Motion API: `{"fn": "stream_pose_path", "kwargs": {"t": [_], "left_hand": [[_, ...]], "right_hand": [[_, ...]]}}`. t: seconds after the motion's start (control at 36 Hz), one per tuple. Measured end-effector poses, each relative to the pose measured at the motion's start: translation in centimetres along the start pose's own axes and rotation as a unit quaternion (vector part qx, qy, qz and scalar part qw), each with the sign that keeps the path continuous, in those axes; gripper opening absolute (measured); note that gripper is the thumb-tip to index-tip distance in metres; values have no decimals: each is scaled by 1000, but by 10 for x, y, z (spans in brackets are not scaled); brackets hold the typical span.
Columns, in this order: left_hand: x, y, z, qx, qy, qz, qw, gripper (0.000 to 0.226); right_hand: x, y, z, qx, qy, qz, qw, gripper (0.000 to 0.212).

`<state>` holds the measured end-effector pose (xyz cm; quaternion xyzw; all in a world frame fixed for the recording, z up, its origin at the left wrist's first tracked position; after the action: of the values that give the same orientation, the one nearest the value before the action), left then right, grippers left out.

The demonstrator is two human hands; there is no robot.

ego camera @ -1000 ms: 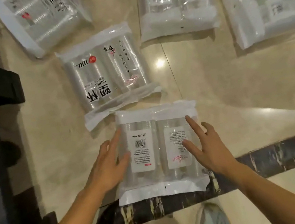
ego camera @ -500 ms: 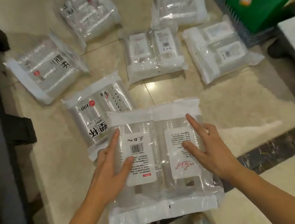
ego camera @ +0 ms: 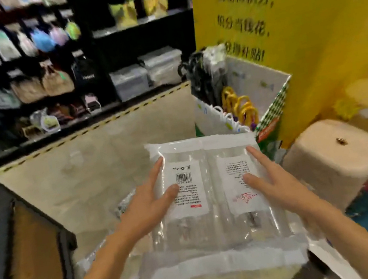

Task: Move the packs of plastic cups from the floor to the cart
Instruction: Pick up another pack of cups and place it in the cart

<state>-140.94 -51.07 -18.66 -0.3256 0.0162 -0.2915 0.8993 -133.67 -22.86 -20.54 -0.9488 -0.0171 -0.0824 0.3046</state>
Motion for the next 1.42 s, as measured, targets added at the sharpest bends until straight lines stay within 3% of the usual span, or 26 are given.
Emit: {"fn": "stream_pose_path", "kwargs": {"t": [0.17,0.33,0.53,0.61,0.67,0.94,1.06,1.14,1.22,1.36,1.42], "left_hand": [[-9,-32,144,20,63,-26,997,71],[-27,-33,227,41,128,-74,988,73],[-39,-12,303,-37,189,-163,968,80],[-38,11,339,-45,243,-228,942,91],[-32,30,358,-61,262,-262,927,85],[57,154,433,-114,336,-385,852,76],[118,210,454,-114,371,-433,814,71],[181,251,466,-126,402,-476,772,69],[247,288,478,-114,430,-512,735,66],[366,355,497,-124,473,-565,664,68],[415,385,500,-111,449,-606,647,63]], "right_hand": [[58,-121,-76,-8,-8,89,996,73],[120,-196,-116,-45,24,159,986,66],[202,-227,-125,-65,80,261,960,67],[249,-226,-121,-108,114,313,936,68],[281,-221,-120,-132,127,344,921,64],[467,-167,-105,-161,220,511,815,82],[554,-128,-105,-175,258,564,765,68],[624,-95,-104,-172,294,603,722,69],[697,-59,-102,-169,328,640,673,83],[810,11,-128,-152,386,683,601,67],[855,40,-139,-142,418,689,575,66]]}}
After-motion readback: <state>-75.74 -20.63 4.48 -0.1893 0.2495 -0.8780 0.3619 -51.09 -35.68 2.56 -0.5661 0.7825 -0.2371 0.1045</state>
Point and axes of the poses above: each hand's wrist, its own x-axis away from the middle knuckle, its own y-axis out of the palm, z = x × y, the point moved 8 cm from there along -x, towards the middle knuckle, and after that the axes turned 10 degrees about -z, right-handed, at the moved point
